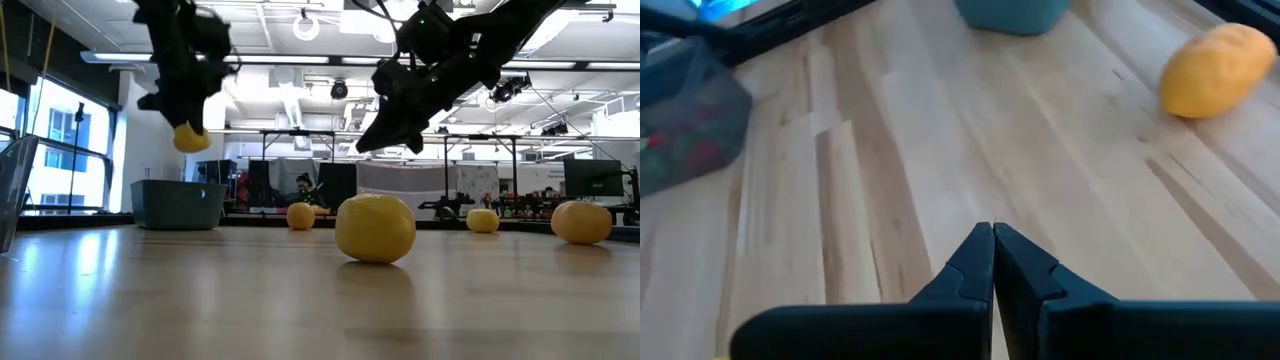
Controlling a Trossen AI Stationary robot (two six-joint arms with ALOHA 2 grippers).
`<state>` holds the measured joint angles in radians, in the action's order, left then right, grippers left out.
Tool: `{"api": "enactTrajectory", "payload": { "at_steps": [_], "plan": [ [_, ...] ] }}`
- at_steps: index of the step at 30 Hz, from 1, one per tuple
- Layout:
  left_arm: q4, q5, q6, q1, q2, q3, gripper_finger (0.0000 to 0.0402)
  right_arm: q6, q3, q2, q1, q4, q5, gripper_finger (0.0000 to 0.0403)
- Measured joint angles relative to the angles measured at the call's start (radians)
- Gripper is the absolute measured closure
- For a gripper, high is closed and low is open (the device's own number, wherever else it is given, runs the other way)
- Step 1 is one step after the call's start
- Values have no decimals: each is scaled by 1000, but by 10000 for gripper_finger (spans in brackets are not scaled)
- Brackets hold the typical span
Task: Sort produce into baskets
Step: Put the lemon into the blue bin
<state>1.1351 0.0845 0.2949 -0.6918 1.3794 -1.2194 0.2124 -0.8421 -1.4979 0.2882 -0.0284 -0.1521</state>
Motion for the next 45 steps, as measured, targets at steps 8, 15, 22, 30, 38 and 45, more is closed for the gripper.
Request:
{"api": "enactTrajectory", "payload": {
  "at_steps": [8,15,22,30,38,45],
  "plan": [
    [-111,23,-44,-228,118,10,288,121,0,0,-2,-2,81,403],
    [-113,40,-160,-286,241,10,278,144,0,0,-2,-2,119,403],
    [-169,41,-223,-282,277,10,265,154,0,0,-5,-2,123,403],
    [-165,37,-234,-258,277,10,192,148,0,0,-5,-2,124,403],
    [-189,34,-289,-227,263,10,165,146,0,0,-5,-5,124,403],
    [-297,12,-274,-227,145,10,199,153,0,0,-5,-5,123,403]
  ]
}}
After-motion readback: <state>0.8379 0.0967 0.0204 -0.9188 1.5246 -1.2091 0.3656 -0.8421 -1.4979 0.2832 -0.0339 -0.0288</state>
